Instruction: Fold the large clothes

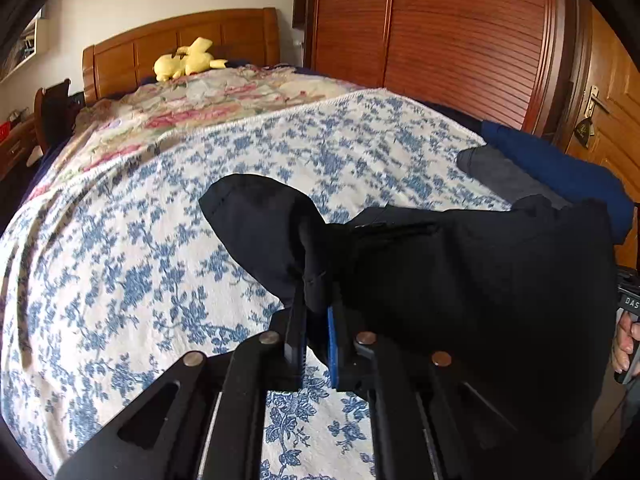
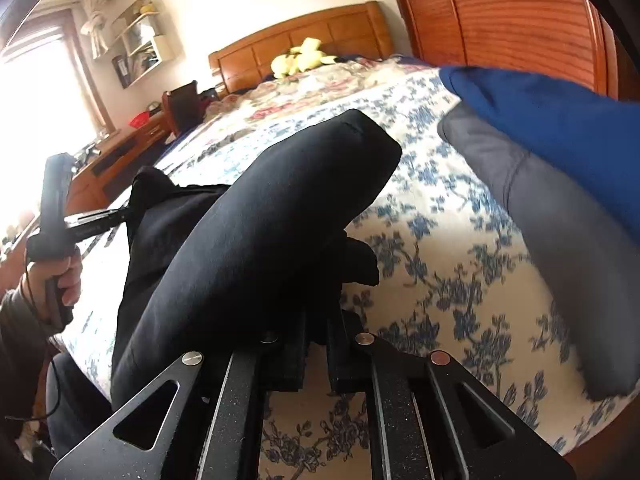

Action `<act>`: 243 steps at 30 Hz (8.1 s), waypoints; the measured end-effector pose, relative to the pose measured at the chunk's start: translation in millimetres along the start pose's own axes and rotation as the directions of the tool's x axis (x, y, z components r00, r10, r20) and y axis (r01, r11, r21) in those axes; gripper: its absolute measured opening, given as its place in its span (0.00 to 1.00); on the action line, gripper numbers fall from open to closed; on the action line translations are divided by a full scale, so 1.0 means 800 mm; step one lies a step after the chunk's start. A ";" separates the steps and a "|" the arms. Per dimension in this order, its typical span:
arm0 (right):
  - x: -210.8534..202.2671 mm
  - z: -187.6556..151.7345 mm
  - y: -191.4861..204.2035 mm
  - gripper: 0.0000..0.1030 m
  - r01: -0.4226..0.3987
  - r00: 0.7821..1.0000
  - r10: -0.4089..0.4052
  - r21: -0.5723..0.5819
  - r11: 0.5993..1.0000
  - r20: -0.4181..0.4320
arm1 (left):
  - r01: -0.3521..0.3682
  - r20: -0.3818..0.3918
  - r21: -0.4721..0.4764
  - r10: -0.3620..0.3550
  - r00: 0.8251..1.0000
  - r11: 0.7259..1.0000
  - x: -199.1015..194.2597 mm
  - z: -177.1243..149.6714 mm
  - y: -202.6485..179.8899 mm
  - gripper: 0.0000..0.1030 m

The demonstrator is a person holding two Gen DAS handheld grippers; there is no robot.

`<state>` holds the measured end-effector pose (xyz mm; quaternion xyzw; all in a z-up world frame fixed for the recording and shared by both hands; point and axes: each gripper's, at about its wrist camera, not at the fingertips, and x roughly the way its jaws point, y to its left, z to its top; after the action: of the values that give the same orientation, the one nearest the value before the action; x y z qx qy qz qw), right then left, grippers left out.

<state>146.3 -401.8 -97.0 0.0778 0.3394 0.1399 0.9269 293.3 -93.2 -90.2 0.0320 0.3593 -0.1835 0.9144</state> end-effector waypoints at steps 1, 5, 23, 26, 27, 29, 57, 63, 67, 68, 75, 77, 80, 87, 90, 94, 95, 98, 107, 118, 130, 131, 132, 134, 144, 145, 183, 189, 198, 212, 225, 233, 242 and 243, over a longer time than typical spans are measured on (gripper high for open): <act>-0.001 0.003 0.002 0.05 0.000 1.000 0.000 -0.014 1.000 0.004 | -0.007 0.007 0.003 0.007 1.000 1.000 -0.005 0.005 -0.003 0.05; -0.009 0.028 0.004 0.05 -0.004 0.999 0.007 -0.071 0.997 0.040 | -0.037 0.032 0.030 0.036 0.999 0.999 -0.019 0.028 -0.018 0.05; -0.174 0.169 -0.126 0.05 0.208 0.935 -0.171 -0.090 0.974 0.311 | 0.025 0.247 0.209 -0.078 0.966 0.977 -0.008 0.273 -0.259 0.05; -0.205 0.173 -0.164 0.05 0.286 0.911 -0.251 -0.063 0.956 0.326 | 0.092 0.245 0.219 -0.146 0.958 0.971 0.015 0.303 -0.307 0.05; -0.216 0.172 -0.177 0.05 0.315 0.900 -0.282 -0.049 0.948 0.332 | 0.114 0.236 0.222 -0.167 0.957 0.968 0.025 0.314 -0.326 0.05; -0.231 0.168 -0.199 0.05 0.358 0.879 -0.333 -0.012 0.933 0.342 | 0.141 0.231 0.224 -0.192 0.954 0.964 0.044 0.330 -0.361 0.05; -0.312 0.100 -0.216 0.18 0.594 0.737 -0.597 0.118 0.796 0.316 | 0.244 0.152 0.345 -0.311 0.938 0.906 -0.001 0.248 -0.409 0.30; -0.289 0.155 -0.179 0.47 0.560 0.775 -0.533 0.023 0.828 0.340 | 0.272 0.162 0.349 -0.344 0.925 0.897 -0.049 0.210 -0.384 0.35; -0.252 0.173 -0.198 0.47 0.555 0.804 -0.535 -0.001 0.832 0.260 | 0.271 0.172 0.361 -0.349 0.921 0.893 -0.079 0.184 -0.369 0.36; -0.242 0.174 -0.210 0.47 0.555 0.810 -0.541 0.002 0.832 0.227 | 0.271 0.176 0.362 -0.350 0.920 0.892 -0.084 0.179 -0.367 0.36; -0.192 0.120 -0.294 0.47 0.601 0.798 -0.603 0.112 0.792 -0.014 | 0.306 0.192 0.370 -0.395 0.898 0.877 -0.125 0.139 -0.351 0.54; -0.183 0.096 -0.305 0.47 0.599 0.801 -0.596 0.121 0.792 -0.059 | 0.297 0.217 0.367 -0.392 0.894 0.882 -0.135 0.132 -0.347 0.55; -0.189 0.088 -0.310 0.47 0.592 0.804 -0.593 0.164 0.789 -0.047 | 0.300 0.230 0.353 -0.393 0.890 0.886 -0.146 0.124 -0.338 0.55; -0.212 0.094 -0.278 0.47 0.649 0.751 -0.661 0.172 0.741 0.013 | 0.277 0.264 0.333 -0.371 0.890 0.901 -0.165 0.110 -0.314 0.56; -0.226 0.107 -0.241 0.48 0.652 0.747 -0.662 0.129 0.747 0.058 | 0.265 0.273 0.311 -0.353 0.895 0.913 -0.174 0.101 -0.296 0.56; -0.242 0.119 -0.182 0.56 0.636 0.754 -0.643 0.094 0.766 0.135 | 0.237 0.283 0.285 -0.318 0.905 0.929 -0.188 0.086 -0.272 0.56; -0.244 0.120 -0.170 0.58 0.625 0.761 -0.631 0.090 0.775 0.148 | 0.232 0.285 0.278 -0.311 0.907 0.932 -0.191 0.084 -0.268 0.56; -0.243 0.124 -0.127 0.63 0.599 0.778 -0.601 0.070 0.797 0.182 | 0.204 0.294 0.263 -0.279 0.914 0.943 -0.202 0.074 -0.253 0.56; -0.200 0.100 -0.021 0.79 0.527 0.818 -0.512 0.015 0.850 0.262 | 0.162 0.281 0.213 -0.220 0.934 0.963 -0.207 0.043 -0.213 0.56; -0.099 0.059 0.058 0.79 0.402 0.887 -0.383 -0.024 0.915 0.258 | 0.032 0.247 0.104 -0.057 0.967 0.994 -0.159 -0.002 -0.154 0.56; -0.024 0.010 0.143 0.79 0.244 0.956 -0.223 -0.092 0.965 0.192 | -0.054 0.165 -0.023 0.057 0.985 0.998 -0.152 -0.066 -0.089 0.56; -0.023 0.007 0.151 0.79 0.235 0.958 -0.214 -0.095 0.967 0.192 | -0.065 0.161 -0.035 0.070 0.984 0.997 -0.157 -0.072 -0.083 0.56; -0.023 0.003 0.158 0.79 0.226 0.960 -0.205 -0.097 0.969 0.193 | -0.078 0.160 -0.045 0.084 0.983 0.996 -0.163 -0.077 -0.078 0.56; -0.025 -0.002 0.175 0.79 0.201 0.964 -0.178 -0.099 0.975 0.197 | -0.108 0.166 -0.070 0.118 0.979 0.992 -0.180 -0.090 -0.066 0.56; -0.050 -0.017 0.270 0.79 0.065 0.971 -0.025 -0.158 0.985 0.238 | -0.247 0.230 -0.175 0.284 0.931 0.953 -0.269 -0.133 -0.016 0.56; -0.052 -0.018 0.277 0.79 0.049 0.971 -0.009 -0.161 0.986 0.239 | -0.254 0.239 -0.187 0.295 0.925 0.949 -0.278 -0.137 -0.013 0.56; -0.071 -0.027 0.320 0.79 -0.006 0.964 0.062 -0.213 0.977 0.259 | -0.262 0.280 -0.236 0.324 0.904 0.936 -0.316 -0.160 0.004 0.56; -0.071 -0.028 0.319 0.79 -0.008 0.964 0.064 -0.213 0.977 0.258 | -0.267 0.281 -0.229 0.326 0.903 0.936 -0.317 -0.159 0.002 0.56; -0.072 -0.027 0.323 0.79 -0.001 0.964 0.056 -0.208 0.978 0.260 | -0.264 0.287 -0.230 0.325 0.901 0.937 -0.319 -0.158 -0.001 0.56; -0.074 -0.028 0.324 0.79 0.001 0.962 0.055 -0.207 0.978 0.266 | -0.264 0.291 -0.226 0.323 0.900 0.938 -0.321 -0.156 -0.004 0.56; -0.075 -0.027 0.324 0.79 0.004 0.962 0.053 -0.207 0.978 0.269 | -0.269 0.302 -0.219 0.328 0.895 0.938 -0.325 -0.153 -0.008 0.56; -0.075 -0.026 0.326 0.79 0.007 0.961 0.051 -0.208 0.978 0.273 | -0.269 0.303 -0.219 0.327 0.895 0.938 -0.326 -0.153 -0.008 0.56; -0.076 -0.027 0.324 0.79 0.006 0.960 0.051 -0.207 0.978 0.274 | -0.269 0.300 -0.221 0.327 0.896 0.938 -0.324 -0.156 -0.007 0.56; -0.076 -0.027 0.324 0.79 0.007 0.960 0.051 -0.207 0.978 0.274 | -0.268 0.299 -0.221 0.327 0.897 0.938 -0.323 -0.157 -0.008 0.56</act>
<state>34.4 -173.7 -14.3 0.0043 0.1888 0.1724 0.9668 35.9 5.9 -9.7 -0.0246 0.2061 -0.0116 0.9781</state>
